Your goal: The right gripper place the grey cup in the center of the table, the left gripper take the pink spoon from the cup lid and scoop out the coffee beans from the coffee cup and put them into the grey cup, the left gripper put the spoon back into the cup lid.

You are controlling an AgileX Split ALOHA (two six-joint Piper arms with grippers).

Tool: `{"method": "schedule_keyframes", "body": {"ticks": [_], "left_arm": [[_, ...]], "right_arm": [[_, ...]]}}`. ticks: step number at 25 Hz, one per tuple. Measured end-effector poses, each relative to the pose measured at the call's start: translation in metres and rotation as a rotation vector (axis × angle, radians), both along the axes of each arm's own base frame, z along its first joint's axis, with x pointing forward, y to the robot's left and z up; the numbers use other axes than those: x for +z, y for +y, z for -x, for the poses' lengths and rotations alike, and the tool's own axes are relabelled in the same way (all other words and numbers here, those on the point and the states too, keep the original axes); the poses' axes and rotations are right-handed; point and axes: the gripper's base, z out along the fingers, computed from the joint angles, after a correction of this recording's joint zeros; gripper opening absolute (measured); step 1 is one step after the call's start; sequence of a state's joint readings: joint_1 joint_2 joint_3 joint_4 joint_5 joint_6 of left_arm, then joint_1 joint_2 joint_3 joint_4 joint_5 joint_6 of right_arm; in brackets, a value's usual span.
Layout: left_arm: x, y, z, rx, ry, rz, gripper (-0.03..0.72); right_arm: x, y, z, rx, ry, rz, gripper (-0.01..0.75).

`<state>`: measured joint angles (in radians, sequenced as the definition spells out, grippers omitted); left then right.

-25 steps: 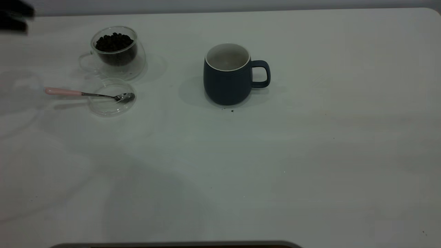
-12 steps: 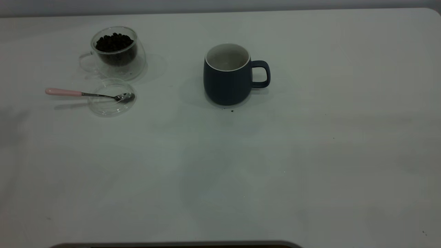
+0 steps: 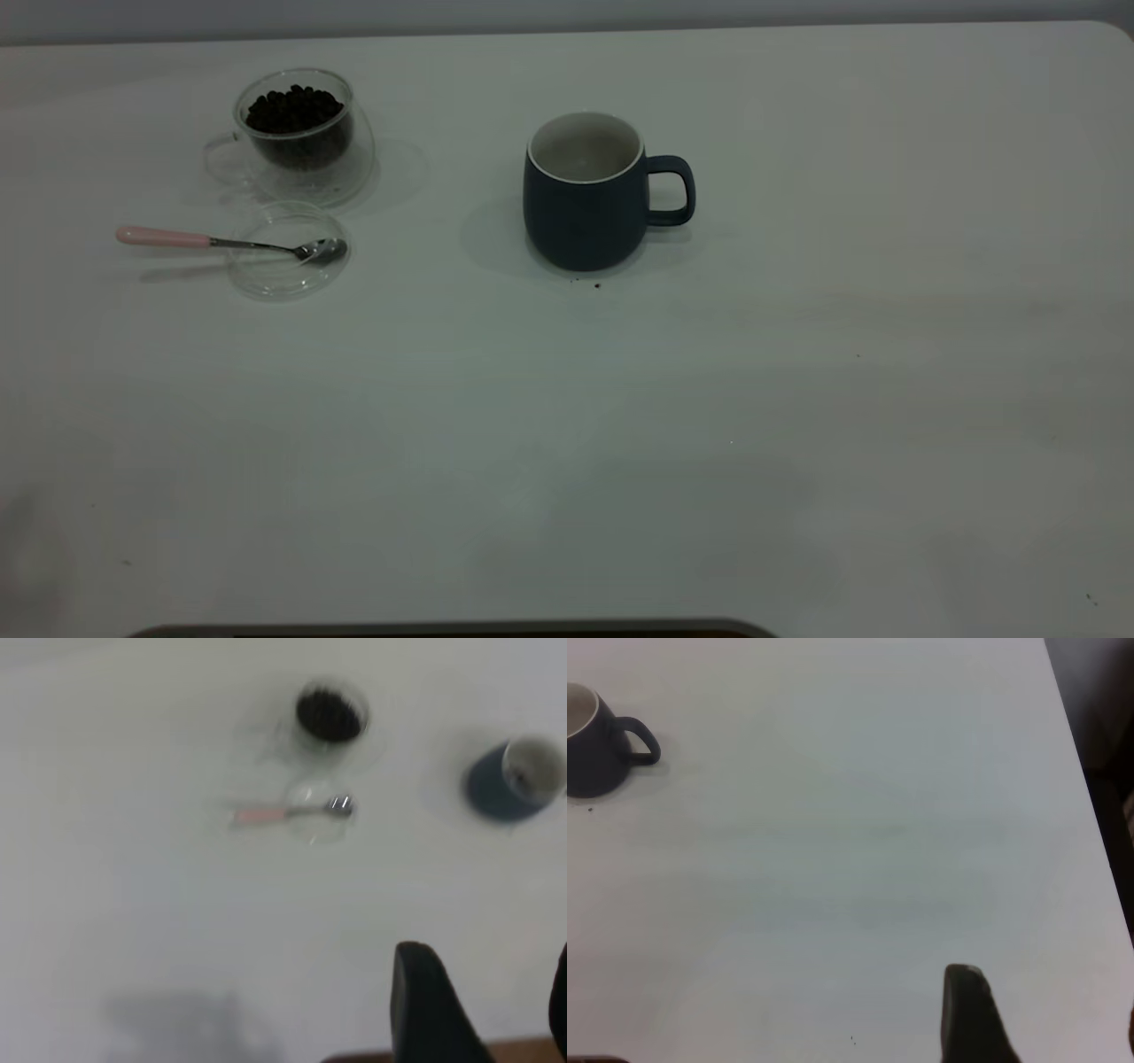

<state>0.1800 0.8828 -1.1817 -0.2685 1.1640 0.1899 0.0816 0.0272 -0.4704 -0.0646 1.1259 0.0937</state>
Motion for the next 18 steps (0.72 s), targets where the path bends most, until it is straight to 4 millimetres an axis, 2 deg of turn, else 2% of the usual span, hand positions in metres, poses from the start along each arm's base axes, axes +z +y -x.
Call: {"method": "schedule_keyframes", "body": {"ticks": [2, 5, 12, 15, 18], "left_arm": [[-0.018, 0.000, 0.015, -0.002, 0.031, -0.061, 0.399], [-0.056, 0.005, 0.035, 0.026, 0.120, -0.150, 0.399], [-0.140, 0.003, 0.070, 0.038, 0.270, -0.159, 0.398], [-0.160, 0.002, 0.079, 0.046, 0.288, -0.152, 0.398], [-0.159, 0.002, 0.085, 0.078, 0.236, -0.137, 0.398]], "right_arm": [[0.000, 0.000, 0.000, 0.000, 0.000, 0.000, 0.455], [0.000, 0.000, 0.000, 0.000, 0.000, 0.000, 0.455], [0.000, 0.000, 0.000, 0.000, 0.000, 0.000, 0.455], [0.000, 0.000, 0.000, 0.000, 0.000, 0.000, 0.455], [0.000, 0.000, 0.000, 0.000, 0.000, 0.000, 0.455]]}}
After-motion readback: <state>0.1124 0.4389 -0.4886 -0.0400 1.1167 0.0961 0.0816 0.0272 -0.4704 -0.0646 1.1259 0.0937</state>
